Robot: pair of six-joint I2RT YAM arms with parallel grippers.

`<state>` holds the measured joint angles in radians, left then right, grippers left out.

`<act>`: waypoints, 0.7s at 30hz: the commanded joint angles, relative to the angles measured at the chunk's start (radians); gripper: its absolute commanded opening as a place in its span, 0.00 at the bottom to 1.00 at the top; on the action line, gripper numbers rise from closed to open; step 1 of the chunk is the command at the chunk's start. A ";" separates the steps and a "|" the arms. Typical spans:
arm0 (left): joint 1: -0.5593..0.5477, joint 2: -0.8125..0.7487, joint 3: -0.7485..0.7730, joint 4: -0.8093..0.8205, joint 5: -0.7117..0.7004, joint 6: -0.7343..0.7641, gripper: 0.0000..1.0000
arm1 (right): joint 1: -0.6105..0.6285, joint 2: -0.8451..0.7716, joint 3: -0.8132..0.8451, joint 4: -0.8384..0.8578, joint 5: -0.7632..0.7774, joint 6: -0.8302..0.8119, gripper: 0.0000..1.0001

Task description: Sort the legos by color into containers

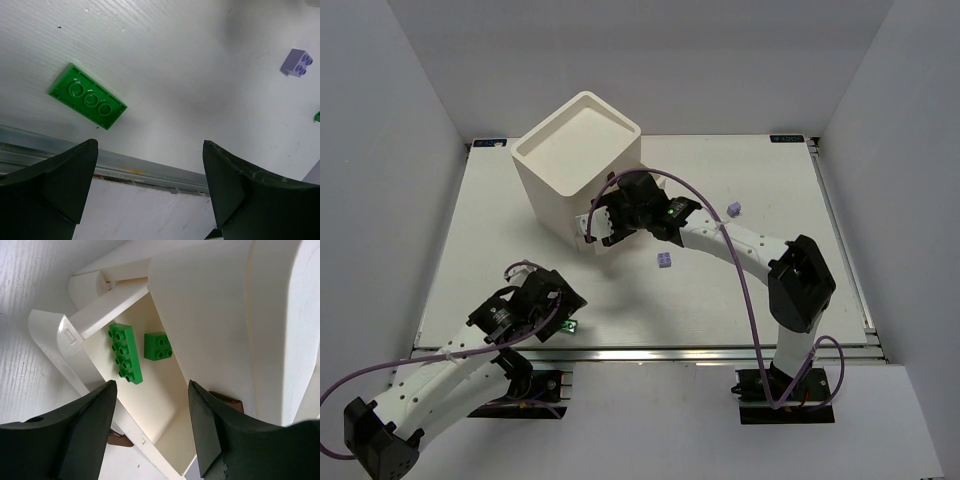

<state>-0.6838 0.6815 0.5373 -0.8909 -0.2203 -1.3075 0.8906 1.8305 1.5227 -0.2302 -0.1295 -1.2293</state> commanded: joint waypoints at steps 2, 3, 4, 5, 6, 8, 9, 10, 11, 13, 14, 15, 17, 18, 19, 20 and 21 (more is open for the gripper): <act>0.003 -0.010 -0.019 -0.022 -0.013 -0.035 0.95 | 0.001 -0.054 0.042 0.029 -0.007 0.063 0.65; 0.003 -0.002 -0.019 -0.022 -0.016 -0.044 0.95 | -0.001 -0.083 0.042 0.034 -0.007 0.106 0.64; 0.003 0.003 -0.019 -0.022 -0.014 -0.050 0.95 | -0.001 -0.102 0.040 0.037 -0.002 0.146 0.64; 0.003 0.010 -0.017 -0.020 -0.014 -0.055 0.95 | -0.005 -0.149 0.033 0.048 0.004 0.190 0.62; 0.003 0.016 -0.014 -0.029 -0.016 -0.076 0.95 | -0.007 -0.177 0.024 0.054 0.034 0.306 0.60; 0.003 0.052 -0.004 -0.046 -0.025 -0.094 0.94 | -0.018 -0.287 -0.021 0.084 0.060 0.428 0.44; 0.003 0.067 0.012 -0.078 -0.031 -0.128 0.94 | -0.019 -0.339 -0.103 0.107 0.064 0.492 0.39; 0.003 0.099 0.019 -0.089 -0.042 -0.134 0.94 | -0.036 -0.390 -0.158 0.127 0.051 0.605 0.30; 0.003 0.113 0.029 -0.098 -0.048 -0.139 0.94 | -0.045 -0.498 -0.217 0.149 0.035 0.658 0.27; 0.003 0.150 0.050 -0.126 -0.053 -0.165 0.93 | -0.076 -0.598 -0.358 0.158 -0.042 0.781 0.26; 0.003 0.161 0.058 -0.128 -0.051 -0.168 0.93 | -0.084 -0.652 -0.371 0.120 -0.068 0.822 0.29; 0.003 0.168 0.069 -0.132 -0.051 -0.176 0.93 | -0.097 -0.668 -0.374 0.018 -0.144 0.855 0.32; 0.003 0.190 0.079 -0.132 -0.059 -0.180 0.93 | -0.130 -0.724 -0.406 -0.033 -0.231 0.910 0.55; 0.003 0.199 0.084 -0.128 -0.063 -0.185 0.93 | -0.133 -0.741 -0.423 -0.064 -0.299 0.924 0.61; 0.003 0.207 0.089 -0.128 -0.067 -0.188 0.94 | -0.137 -0.757 -0.449 -0.079 -0.330 0.932 0.67; 0.003 0.220 0.089 -0.123 -0.074 -0.191 0.94 | -0.145 -0.784 -0.456 -0.093 -0.355 0.936 0.68; 0.013 0.227 0.086 -0.112 -0.073 -0.199 0.94 | -0.154 -0.803 -0.475 -0.106 -0.387 0.948 0.69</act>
<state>-0.6830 0.8932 0.5938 -1.0012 -0.2554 -1.4685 0.7536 1.0462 1.1000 -0.2287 -0.3531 -0.3977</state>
